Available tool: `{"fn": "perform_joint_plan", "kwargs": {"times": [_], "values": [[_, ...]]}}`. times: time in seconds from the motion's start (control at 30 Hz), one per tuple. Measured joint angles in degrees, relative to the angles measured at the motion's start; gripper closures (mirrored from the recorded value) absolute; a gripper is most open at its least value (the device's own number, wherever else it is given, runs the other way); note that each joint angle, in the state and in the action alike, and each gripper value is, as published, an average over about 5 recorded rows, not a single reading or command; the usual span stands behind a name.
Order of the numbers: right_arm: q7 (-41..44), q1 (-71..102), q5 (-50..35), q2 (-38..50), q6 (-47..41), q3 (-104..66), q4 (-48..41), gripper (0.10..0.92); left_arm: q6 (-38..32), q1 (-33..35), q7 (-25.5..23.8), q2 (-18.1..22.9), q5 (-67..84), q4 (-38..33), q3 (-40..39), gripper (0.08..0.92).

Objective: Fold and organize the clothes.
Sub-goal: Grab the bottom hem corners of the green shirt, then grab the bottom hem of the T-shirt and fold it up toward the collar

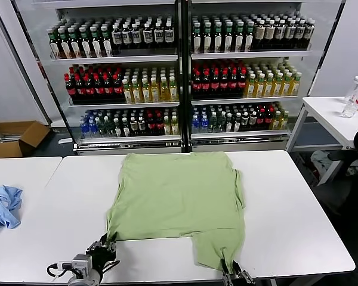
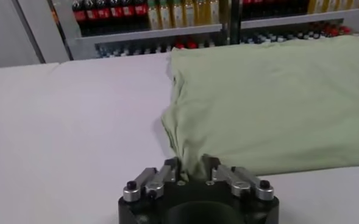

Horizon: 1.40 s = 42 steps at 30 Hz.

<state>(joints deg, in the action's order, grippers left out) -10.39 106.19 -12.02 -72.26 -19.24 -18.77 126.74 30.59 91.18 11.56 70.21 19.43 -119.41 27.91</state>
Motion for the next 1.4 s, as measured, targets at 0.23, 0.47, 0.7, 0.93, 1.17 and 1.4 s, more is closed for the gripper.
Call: {"fn": "perform_joint_plan", "kwargs": {"times": [0.23,0.47,0.7,0.93,1.17,1.4], "values": [[-0.41,-1.92,-2.44,2.34,2.02,-3.7,3.98,0.91,-2.32,0.47,-0.99,-1.09,2.47,-3.14,0.95,0.912],[-1.07,-7.82,-6.4,6.26,2.92,-6.6,4.84,0.91,-4.92,-1.05,-1.69,-3.18,5.13,-5.86,2.16,0.916],[-1.49,-19.87,-9.31,9.85,3.24,-3.86,-1.58,0.91,-6.3,-5.1,-2.54,-5.31,7.16,-4.09,1.64,0.916],[-1.29,-34.17,-10.08,10.53,3.47,2.21,-12.3,0.91,-7.1,-12.0,-2.6,-6.44,7.96,2.42,-0.62,0.916],[-0.58,-45.66,-8.43,9.32,3.31,7.91,-22.34,0.91,-7.87,-18.93,-2.15,-5.8,7.06,10.23,-4.25,0.916],[0.62,-50.29,-5.82,7.99,2.72,10.39,-26.9,0.793,-8.3,-23.66,-1.83,-4.86,5.97,16.05,-6.91,0.862]]}}
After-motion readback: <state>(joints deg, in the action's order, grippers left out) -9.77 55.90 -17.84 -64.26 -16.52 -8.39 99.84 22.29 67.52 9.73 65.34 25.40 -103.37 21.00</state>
